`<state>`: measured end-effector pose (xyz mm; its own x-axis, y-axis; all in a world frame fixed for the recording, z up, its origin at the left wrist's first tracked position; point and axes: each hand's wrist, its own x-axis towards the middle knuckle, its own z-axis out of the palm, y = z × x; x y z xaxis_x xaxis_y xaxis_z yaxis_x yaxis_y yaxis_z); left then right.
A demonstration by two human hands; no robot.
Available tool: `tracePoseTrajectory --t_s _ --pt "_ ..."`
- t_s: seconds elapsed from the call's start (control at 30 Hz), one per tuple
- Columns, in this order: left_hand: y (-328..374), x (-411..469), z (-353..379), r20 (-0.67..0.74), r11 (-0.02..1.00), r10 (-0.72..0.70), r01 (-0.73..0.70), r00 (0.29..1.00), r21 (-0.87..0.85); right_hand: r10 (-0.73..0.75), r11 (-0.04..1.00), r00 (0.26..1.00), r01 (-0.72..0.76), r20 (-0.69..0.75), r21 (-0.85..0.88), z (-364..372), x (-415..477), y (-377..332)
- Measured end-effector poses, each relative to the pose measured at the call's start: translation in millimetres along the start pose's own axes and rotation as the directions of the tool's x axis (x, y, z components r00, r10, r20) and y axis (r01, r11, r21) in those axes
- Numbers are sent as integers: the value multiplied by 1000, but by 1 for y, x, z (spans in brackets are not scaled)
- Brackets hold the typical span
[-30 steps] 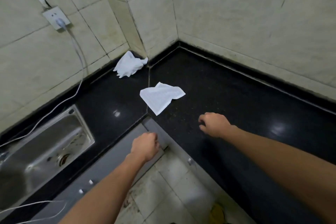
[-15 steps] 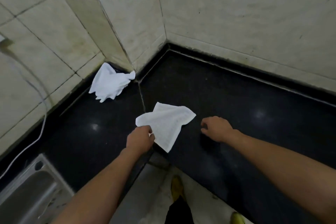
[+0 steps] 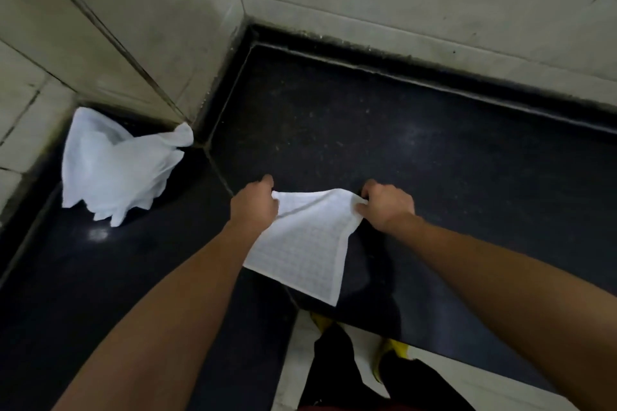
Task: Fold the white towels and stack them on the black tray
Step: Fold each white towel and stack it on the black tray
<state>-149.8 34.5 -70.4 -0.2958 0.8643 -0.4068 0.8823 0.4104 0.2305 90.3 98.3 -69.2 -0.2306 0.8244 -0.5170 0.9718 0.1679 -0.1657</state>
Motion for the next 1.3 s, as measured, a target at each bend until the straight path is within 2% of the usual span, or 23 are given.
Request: tracePoseTrajectory --t_s 0.13,0.33,0.47,0.57,0.67,0.8,0.9,1.07,1.23,1.3 --pt "2 18 -4 30 1000 -24 24 999 2 21 999 1000 -21 0 41 -3 9 -6" --pt "-2 43 -19 -128 998 -25 18 991 -52 28 999 993 -34 -118 -41 -31 38 -12" --pt "-9 44 -20 -199 988 -77 48 977 -146 2 997 986 -15 -165 -78 -32 51 -26" --pt "-19 25 -16 -193 974 -94 50 977 -220 -69 993 979 50 -193 -104 -26 41 -31" --pt "-30 -10 -3 -174 957 -101 48 980 -286 -226 974 955 214 -190 -79 -18 10 -35" --pt "-33 -57 16 -67 891 -217 170 974 -420 -449 884 893 450 37 -125 7 -46 -34" --pt "-27 -75 25 57 816 -293 281 954 -505 -488 818 859 512 158 -260 30 -72 -28" --pt "-18 -92 33 52 788 -375 348 926 -507 -519 743 847 514 116 -429 50 -81 -26" --pt "-12 -125 44 52 621 -435 342 899 -705 -562 723 826 514 41 -462 47 -82 -5" --pt "-6 -142 50 56 600 -419 323 906 -731 -596 708 803 537 22 -459 42 -87 5"
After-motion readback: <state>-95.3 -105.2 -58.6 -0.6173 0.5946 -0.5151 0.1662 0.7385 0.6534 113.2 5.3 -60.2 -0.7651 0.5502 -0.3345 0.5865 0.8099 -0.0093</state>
